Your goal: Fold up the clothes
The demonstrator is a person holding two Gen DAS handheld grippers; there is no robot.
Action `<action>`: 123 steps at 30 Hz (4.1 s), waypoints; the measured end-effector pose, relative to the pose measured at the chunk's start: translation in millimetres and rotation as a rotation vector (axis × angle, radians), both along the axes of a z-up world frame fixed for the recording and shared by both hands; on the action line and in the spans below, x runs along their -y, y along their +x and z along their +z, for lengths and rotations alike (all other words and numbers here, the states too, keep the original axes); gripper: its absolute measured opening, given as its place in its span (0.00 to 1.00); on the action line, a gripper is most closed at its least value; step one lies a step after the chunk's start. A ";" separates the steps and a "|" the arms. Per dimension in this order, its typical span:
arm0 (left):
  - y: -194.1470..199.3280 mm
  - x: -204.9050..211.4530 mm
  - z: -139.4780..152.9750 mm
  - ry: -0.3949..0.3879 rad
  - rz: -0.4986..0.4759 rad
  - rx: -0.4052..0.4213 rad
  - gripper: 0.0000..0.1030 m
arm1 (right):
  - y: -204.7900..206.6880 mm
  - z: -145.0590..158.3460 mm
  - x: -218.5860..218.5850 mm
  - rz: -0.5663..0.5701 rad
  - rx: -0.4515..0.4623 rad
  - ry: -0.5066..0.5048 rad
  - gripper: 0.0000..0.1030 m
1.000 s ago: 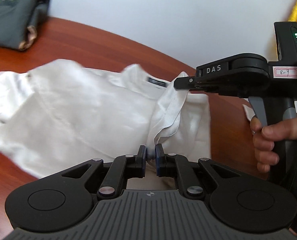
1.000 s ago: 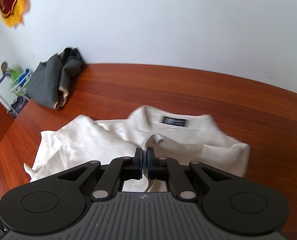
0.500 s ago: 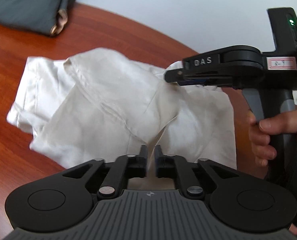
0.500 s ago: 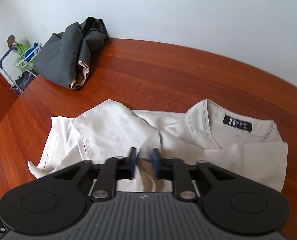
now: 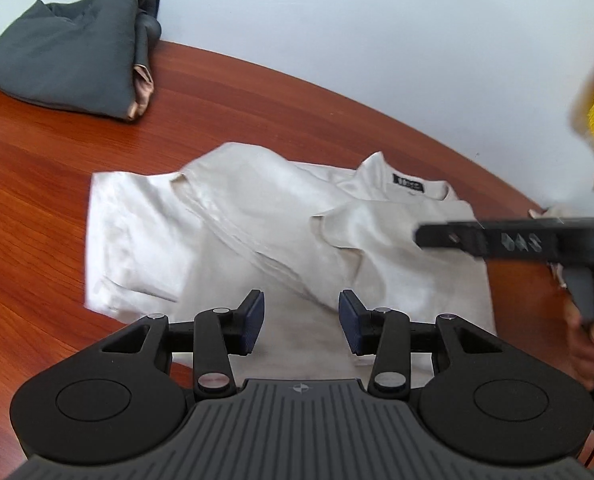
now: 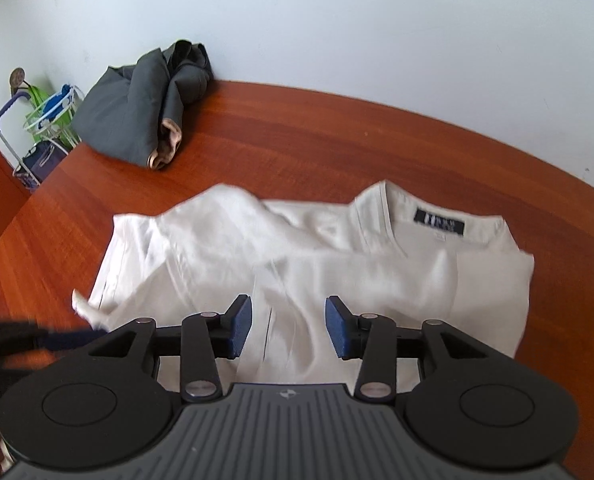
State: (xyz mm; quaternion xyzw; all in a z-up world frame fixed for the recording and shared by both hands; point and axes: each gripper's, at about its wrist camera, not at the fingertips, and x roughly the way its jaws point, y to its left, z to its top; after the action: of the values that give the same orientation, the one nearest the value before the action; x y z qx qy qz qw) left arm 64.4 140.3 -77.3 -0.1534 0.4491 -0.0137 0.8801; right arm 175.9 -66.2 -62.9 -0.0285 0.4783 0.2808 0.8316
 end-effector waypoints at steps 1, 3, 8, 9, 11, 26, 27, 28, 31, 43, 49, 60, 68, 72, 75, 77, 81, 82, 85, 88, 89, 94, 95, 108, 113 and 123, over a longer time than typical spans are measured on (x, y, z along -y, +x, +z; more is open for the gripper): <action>0.9 -3.0 0.2 0.010 -0.009 -0.007 0.43 | -5.5 -0.3 1.9 0.006 -0.002 -0.002 0.45; 2.5 -8.7 0.6 0.027 -0.027 -0.023 0.43 | -14.7 -1.2 3.2 0.026 -0.008 -0.008 0.45; 7.2 -28.2 -3.4 -0.009 -0.056 -0.062 0.43 | -36.2 -0.9 0.1 0.060 -0.005 -0.030 0.45; 8.1 -32.6 -4.1 -0.020 -0.056 -0.065 0.43 | -41.5 -0.6 -3.3 0.068 0.004 -0.048 0.46; 12.0 -43.5 -4.5 -0.017 -0.075 -0.070 0.43 | -50.6 0.4 -9.3 0.077 0.018 -0.070 0.46; 64.0 -133.0 -13.7 0.162 -0.412 -0.103 0.44 | -112.5 -7.5 -99.0 -0.094 0.038 -0.107 0.57; 67.7 -137.5 -14.8 0.167 -0.433 -0.104 0.44 | -115.4 -9.0 -105.8 -0.115 0.036 -0.107 0.58; 71.8 -142.2 -16.2 0.175 -0.454 -0.107 0.46 | -118.3 -10.5 -112.5 -0.137 0.033 -0.108 0.59; 83.3 -153.9 -20.0 0.197 -0.502 -0.113 0.47 | -125.8 -16.1 -131.3 -0.190 0.025 -0.110 0.60; 127.3 -173.4 -48.5 0.233 -0.653 -0.155 0.47 | -134.8 -42.8 -188.6 -0.214 0.048 -0.182 0.63; 128.7 -166.3 -62.6 0.236 -0.711 -0.173 0.47 | -137.0 -51.8 -209.1 -0.176 0.086 -0.254 0.63; 125.5 -156.3 -65.6 0.220 -0.758 -0.150 0.28 | -139.1 -56.4 -246.6 -0.072 0.184 -0.350 0.63; 127.0 -158.8 -66.9 0.225 -0.749 -0.133 0.04 | -135.0 -55.1 -270.3 0.108 0.250 -0.391 0.63; 128.9 -160.7 -62.7 0.207 -0.732 -0.109 0.02 | -130.8 -54.5 -271.3 0.158 0.232 -0.390 0.51; 128.8 -162.9 -57.2 0.195 -0.713 -0.085 0.02 | -127.6 -54.1 -272.1 0.196 0.219 -0.390 0.29; 128.8 -163.4 -53.9 0.185 -0.701 -0.076 0.01 | -125.5 -53.8 -272.6 0.221 0.210 -0.389 0.23; 127.7 -161.3 -43.7 0.171 -0.679 -0.054 0.01 | -123.2 -53.5 -270.6 0.253 0.188 -0.380 0.15; 127.4 -159.7 -40.9 0.167 -0.676 -0.047 0.01 | -123.9 -52.3 -267.6 0.244 0.188 -0.374 0.14; 126.9 -154.6 -30.1 0.153 -0.663 -0.022 0.01 | -124.9 -46.2 -257.7 0.205 0.196 -0.345 0.13; 128.5 -146.9 -16.6 0.128 -0.640 0.012 0.01 | -122.5 -35.6 -242.8 0.144 0.208 -0.306 0.13; 130.3 -141.8 -10.2 0.115 -0.626 0.026 0.01 | -120.9 -31.3 -236.4 0.119 0.212 -0.291 0.13; 138.0 -110.7 11.6 0.101 -0.587 0.068 0.01 | -101.8 -11.0 -183.1 -0.034 0.207 -0.189 0.12; 140.2 -102.7 14.6 0.098 -0.578 0.072 0.01 | -99.5 -11.3 -180.2 -0.044 0.205 -0.182 0.12; 166.8 39.3 39.0 0.034 -0.506 0.106 0.01 | -68.7 -15.1 -15.2 -0.282 0.122 0.001 0.12; 169.8 107.9 48.3 -0.003 -0.552 0.152 0.01 | -68.0 -15.8 50.5 -0.346 0.109 0.048 0.12; 177.1 219.3 0.2 0.046 -0.621 0.036 0.02 | -63.4 -49.5 130.7 -0.427 0.012 0.067 0.14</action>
State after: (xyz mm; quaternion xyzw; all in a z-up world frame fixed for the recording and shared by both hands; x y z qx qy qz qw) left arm 241.5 -79.0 -77.1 0.0116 0.4589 -0.2746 0.8449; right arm 112.5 -197.0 -112.4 0.0995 0.4588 0.1141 0.8755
